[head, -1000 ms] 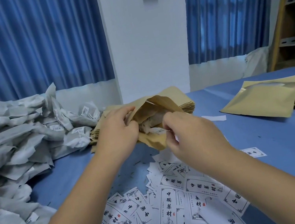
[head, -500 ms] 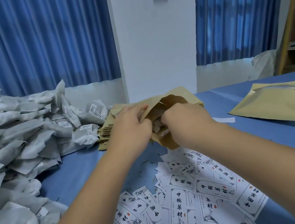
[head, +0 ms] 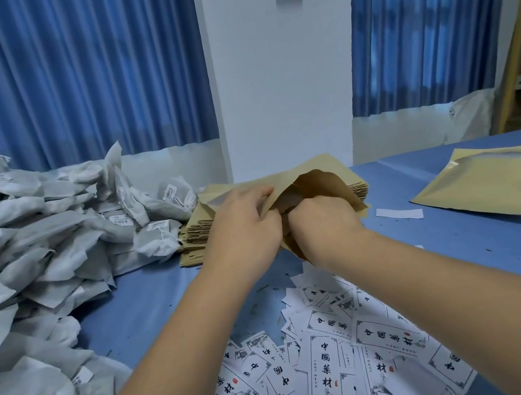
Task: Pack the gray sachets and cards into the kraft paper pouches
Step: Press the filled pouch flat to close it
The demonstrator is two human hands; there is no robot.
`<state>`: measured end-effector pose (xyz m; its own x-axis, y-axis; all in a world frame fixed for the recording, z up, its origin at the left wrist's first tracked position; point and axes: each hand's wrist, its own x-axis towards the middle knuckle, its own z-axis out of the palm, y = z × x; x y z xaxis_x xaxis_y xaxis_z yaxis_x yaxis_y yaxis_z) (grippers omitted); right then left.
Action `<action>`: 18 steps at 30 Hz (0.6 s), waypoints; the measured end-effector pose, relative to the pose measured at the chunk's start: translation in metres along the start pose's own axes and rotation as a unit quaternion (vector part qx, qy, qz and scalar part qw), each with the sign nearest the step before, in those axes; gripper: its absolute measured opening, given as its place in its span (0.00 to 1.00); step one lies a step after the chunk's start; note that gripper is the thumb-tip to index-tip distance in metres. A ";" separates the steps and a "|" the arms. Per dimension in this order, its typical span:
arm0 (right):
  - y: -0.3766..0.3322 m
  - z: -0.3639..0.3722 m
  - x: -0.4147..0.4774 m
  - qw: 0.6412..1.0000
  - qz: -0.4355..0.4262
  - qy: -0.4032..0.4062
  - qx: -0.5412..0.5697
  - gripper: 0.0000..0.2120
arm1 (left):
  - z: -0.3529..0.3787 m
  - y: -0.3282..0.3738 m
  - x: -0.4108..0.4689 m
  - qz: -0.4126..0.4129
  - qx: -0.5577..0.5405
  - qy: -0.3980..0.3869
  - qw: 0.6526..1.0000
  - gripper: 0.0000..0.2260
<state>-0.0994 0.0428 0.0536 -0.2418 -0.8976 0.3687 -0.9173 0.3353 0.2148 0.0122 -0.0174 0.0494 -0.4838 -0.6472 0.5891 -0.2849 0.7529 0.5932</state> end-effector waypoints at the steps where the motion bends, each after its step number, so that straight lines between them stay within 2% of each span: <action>1: 0.000 0.000 0.000 1.000 -0.008 0.002 0.001 0.17 | 0.000 0.000 0.000 -0.001 0.001 0.000 1.000 0.16; 5: -0.001 -0.001 0.001 0.998 -0.047 -0.001 0.039 0.16 | -0.001 0.000 0.002 0.006 0.005 0.012 1.000 0.17; 10: 0.002 -0.003 0.001 0.999 -0.045 0.014 0.020 0.07 | -0.001 0.001 0.000 0.008 0.000 0.016 1.000 0.14; 13: -0.002 -0.003 0.000 0.999 -0.039 -0.017 0.021 0.12 | -0.001 0.002 -0.001 0.010 0.002 0.012 1.000 0.13; 15: -0.003 -0.005 -0.002 0.998 -0.033 -0.035 0.038 0.11 | -0.001 0.002 0.000 0.013 0.014 0.009 1.000 0.14; 17: -0.001 -0.009 -0.009 0.998 -0.016 -0.029 0.053 0.09 | -0.003 0.003 0.000 0.004 0.021 0.010 1.000 0.15; 18: 0.000 -0.011 -0.014 0.998 -0.007 -0.014 0.063 0.12 | -0.004 0.004 0.000 -0.003 0.019 0.011 1.000 0.15</action>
<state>-0.0926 0.0586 0.0589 -0.2350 -0.9106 0.3401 -0.9528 0.2849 0.1045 0.0144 -0.0151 0.0536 -0.4642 -0.6532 0.5982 -0.3191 0.7533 0.5750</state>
